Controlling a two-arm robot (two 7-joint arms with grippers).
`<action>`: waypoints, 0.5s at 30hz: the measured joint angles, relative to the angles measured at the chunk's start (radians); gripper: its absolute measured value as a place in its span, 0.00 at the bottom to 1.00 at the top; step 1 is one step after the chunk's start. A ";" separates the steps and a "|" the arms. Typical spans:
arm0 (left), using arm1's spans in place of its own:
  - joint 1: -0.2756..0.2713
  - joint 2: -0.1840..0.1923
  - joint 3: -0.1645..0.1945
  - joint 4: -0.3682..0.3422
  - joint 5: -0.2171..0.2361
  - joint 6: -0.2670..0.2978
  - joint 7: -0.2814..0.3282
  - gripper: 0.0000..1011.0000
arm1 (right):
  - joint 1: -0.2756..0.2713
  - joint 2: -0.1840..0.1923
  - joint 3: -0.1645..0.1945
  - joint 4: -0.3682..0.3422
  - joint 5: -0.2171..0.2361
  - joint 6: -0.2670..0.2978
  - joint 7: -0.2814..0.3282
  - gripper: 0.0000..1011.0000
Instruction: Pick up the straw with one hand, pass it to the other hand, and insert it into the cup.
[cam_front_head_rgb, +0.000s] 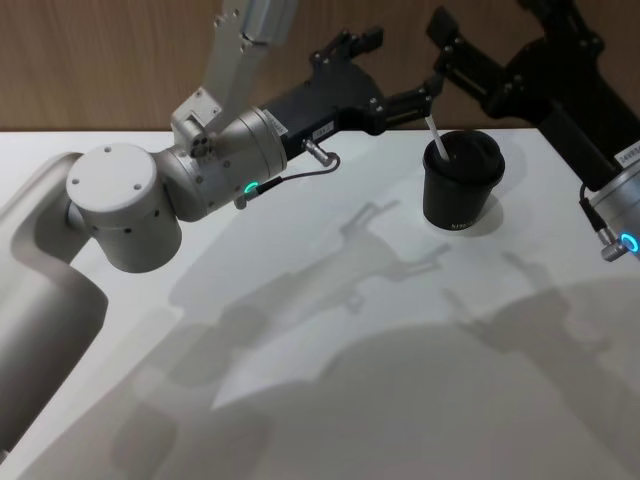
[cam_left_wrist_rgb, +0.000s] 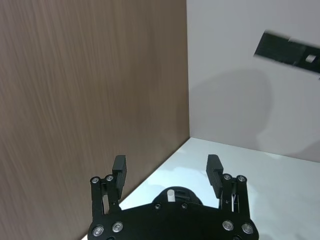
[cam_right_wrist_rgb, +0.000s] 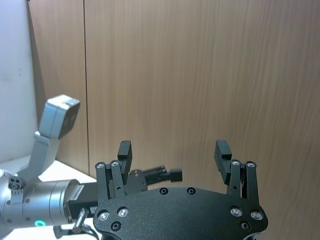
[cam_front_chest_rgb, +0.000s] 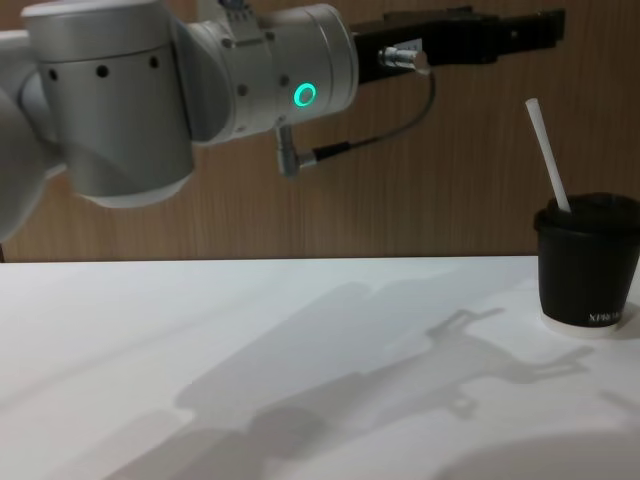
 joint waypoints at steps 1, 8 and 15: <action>0.006 0.005 -0.004 -0.010 -0.001 -0.001 0.000 0.99 | 0.001 0.001 -0.005 -0.003 0.004 0.016 -0.004 0.99; 0.034 0.025 -0.021 -0.057 0.000 0.001 0.006 0.99 | 0.006 0.005 -0.025 -0.012 0.018 0.071 -0.018 0.99; 0.062 0.049 -0.037 -0.102 0.008 0.020 0.023 0.99 | 0.017 0.005 -0.040 -0.014 0.029 0.098 -0.027 0.99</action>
